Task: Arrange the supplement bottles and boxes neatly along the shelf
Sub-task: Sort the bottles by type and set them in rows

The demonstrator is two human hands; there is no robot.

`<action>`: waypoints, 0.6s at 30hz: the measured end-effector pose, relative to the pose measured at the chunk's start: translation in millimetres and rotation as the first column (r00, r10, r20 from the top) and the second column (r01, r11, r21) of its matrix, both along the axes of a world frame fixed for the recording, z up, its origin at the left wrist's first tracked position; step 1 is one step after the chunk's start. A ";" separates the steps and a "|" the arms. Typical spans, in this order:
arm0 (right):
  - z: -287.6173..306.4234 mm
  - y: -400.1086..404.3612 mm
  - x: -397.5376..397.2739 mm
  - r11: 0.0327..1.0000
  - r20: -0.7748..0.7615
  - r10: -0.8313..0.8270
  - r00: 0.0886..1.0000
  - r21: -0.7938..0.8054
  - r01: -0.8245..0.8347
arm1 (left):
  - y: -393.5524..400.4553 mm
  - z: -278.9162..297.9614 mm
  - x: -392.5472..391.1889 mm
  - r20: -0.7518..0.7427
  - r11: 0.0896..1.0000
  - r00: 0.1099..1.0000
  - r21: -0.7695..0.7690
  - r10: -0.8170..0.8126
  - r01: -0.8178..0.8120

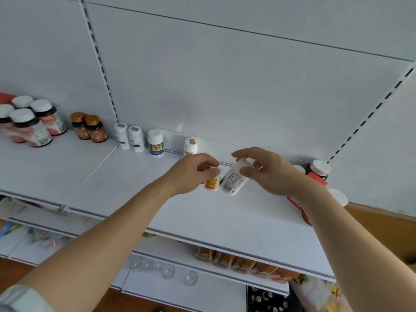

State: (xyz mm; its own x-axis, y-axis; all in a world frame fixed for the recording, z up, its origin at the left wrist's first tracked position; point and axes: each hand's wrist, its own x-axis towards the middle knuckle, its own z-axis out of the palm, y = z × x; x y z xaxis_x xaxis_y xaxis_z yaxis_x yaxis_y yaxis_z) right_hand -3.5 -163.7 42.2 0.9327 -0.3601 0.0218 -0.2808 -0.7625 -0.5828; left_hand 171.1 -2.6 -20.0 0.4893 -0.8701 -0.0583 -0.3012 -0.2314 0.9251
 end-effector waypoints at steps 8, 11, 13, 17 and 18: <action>9.3 16.4 33.5 0.996 -0.104 -0.036 0.994 -0.089 0.027 | 22.4 5.0 30.4 -0.007 0.999 1.000 -0.035 0.013 -0.013; 13.4 26.9 51.4 0.989 -0.135 -0.066 0.989 -0.142 0.046 | 29.1 7.8 45.6 -0.004 0.999 1.000 -0.042 -0.015 0.015; 17.1 34.6 61.1 0.996 -0.131 -0.081 0.988 -0.054 0.075 | 33.4 9.5 56.5 -0.004 0.998 1.000 -0.052 -0.027 0.027; 18.9 49.9 73.4 0.997 -0.159 -0.076 0.984 0.008 0.078 | 42.4 8.7 82.3 -0.007 0.998 0.999 -0.048 -0.039 0.039; 19.0 52.8 76.0 0.998 -0.166 -0.066 0.984 -0.003 0.066 | 44.4 7.9 88.3 -0.010 0.998 0.999 -0.049 -0.043 0.042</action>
State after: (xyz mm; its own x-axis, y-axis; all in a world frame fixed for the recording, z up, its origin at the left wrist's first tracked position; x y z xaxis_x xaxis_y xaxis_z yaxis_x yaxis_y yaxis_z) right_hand 72.5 -110.8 61.2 0.8973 -0.4211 -0.1320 -0.4236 -0.7378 -0.5255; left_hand 259.4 41.8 -12.0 0.4515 -0.8921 -0.0204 -0.2995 -0.1731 0.9383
